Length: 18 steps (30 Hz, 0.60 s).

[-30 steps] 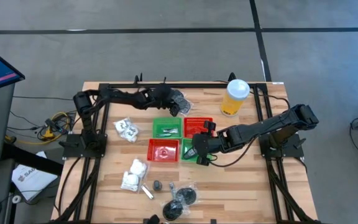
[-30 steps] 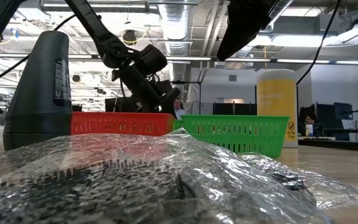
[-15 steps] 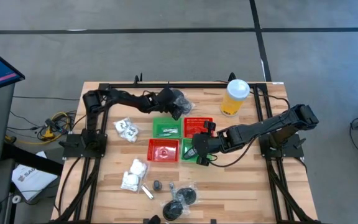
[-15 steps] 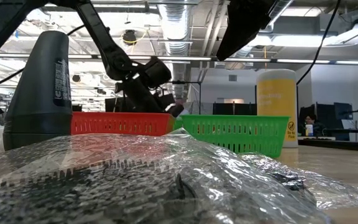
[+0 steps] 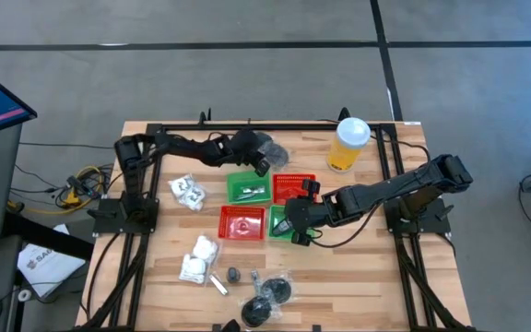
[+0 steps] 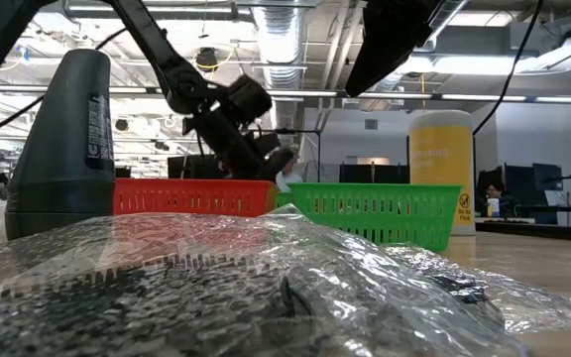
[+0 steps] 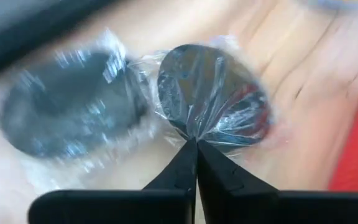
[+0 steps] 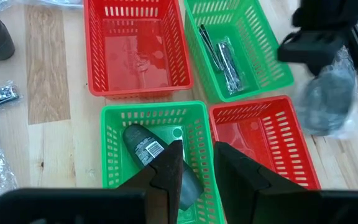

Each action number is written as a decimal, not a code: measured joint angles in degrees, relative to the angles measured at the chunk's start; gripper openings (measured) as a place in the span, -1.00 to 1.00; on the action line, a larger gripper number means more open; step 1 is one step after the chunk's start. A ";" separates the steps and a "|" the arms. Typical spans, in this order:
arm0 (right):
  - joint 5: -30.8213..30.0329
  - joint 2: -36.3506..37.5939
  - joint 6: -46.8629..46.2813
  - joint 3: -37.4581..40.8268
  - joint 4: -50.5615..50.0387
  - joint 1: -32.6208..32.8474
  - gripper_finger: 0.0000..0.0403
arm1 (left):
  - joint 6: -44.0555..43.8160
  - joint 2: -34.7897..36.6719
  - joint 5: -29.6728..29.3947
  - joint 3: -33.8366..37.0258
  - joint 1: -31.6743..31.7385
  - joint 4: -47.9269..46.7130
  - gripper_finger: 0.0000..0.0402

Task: Pick & Place Travel size toiletries
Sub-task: Put the black hairbrush into the right red basket

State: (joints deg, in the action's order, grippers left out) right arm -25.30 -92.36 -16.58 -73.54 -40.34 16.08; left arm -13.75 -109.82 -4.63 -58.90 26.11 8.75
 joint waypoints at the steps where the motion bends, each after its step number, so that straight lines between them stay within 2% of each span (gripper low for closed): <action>1: 0.00 0.00 0.00 -0.02 0.02 0.00 -0.59 | 0.20 0.58 -0.16 -0.06 0.00 0.08 -1.00; 12: 0.15 0.00 -0.59 -0.02 -0.32 0.10 -0.59 | 2.35 5.87 -2.10 0.02 -0.77 -5.10 -1.00; 18: 0.15 0.00 -1.47 -0.02 -1.30 0.11 -0.59 | 4.13 11.53 -2.80 0.92 -3.28 -7.69 -1.00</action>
State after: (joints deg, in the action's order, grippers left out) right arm -25.15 -92.36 -18.05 -73.56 -41.63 16.19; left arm -9.62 -98.29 -7.42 -57.98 22.83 1.05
